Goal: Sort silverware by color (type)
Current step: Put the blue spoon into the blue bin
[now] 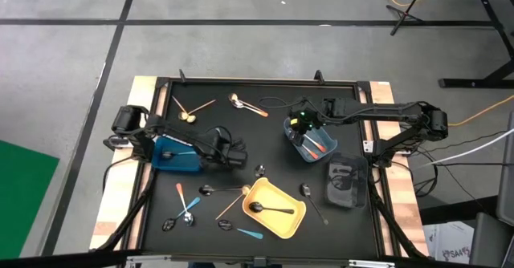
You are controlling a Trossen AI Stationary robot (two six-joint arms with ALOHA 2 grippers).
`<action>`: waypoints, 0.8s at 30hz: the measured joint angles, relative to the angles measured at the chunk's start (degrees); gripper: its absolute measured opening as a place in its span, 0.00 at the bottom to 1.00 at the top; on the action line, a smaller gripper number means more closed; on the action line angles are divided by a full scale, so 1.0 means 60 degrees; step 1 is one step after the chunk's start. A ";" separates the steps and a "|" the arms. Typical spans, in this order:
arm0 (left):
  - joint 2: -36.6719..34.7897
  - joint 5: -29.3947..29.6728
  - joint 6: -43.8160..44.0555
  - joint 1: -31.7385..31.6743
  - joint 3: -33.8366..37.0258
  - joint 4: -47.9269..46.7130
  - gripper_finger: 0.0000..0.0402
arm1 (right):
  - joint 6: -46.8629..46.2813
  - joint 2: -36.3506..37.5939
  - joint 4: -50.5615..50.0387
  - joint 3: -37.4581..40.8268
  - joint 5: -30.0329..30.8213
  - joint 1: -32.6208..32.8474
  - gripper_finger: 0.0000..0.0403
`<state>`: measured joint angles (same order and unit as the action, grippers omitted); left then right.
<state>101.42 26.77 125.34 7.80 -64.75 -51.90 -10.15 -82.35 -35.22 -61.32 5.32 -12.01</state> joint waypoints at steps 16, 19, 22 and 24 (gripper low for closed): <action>-0.1701 0.1378 -0.7302 0.0726 -0.0015 -0.0065 0.01 | 0.0000 0.0000 0.0254 0.0000 -0.0002 0.0000 0.18; -0.2285 0.1466 -0.8120 0.0877 -0.0022 -0.0542 0.01 | 0.0000 0.0000 0.0260 0.0000 -0.0002 0.0000 0.18; -0.2740 0.1258 -0.9214 0.1028 -0.0022 -0.1163 0.01 | 0.0000 0.0000 0.0289 0.0000 0.0000 0.0000 0.18; -0.3000 0.0838 -0.9895 0.1136 -0.0022 -0.1834 0.01 | -0.0002 -0.0002 0.0294 0.0000 0.0000 0.0000 0.18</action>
<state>83.42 31.80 65.97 14.61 -64.88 -62.91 -10.16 -82.36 -33.45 -61.32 5.32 -12.01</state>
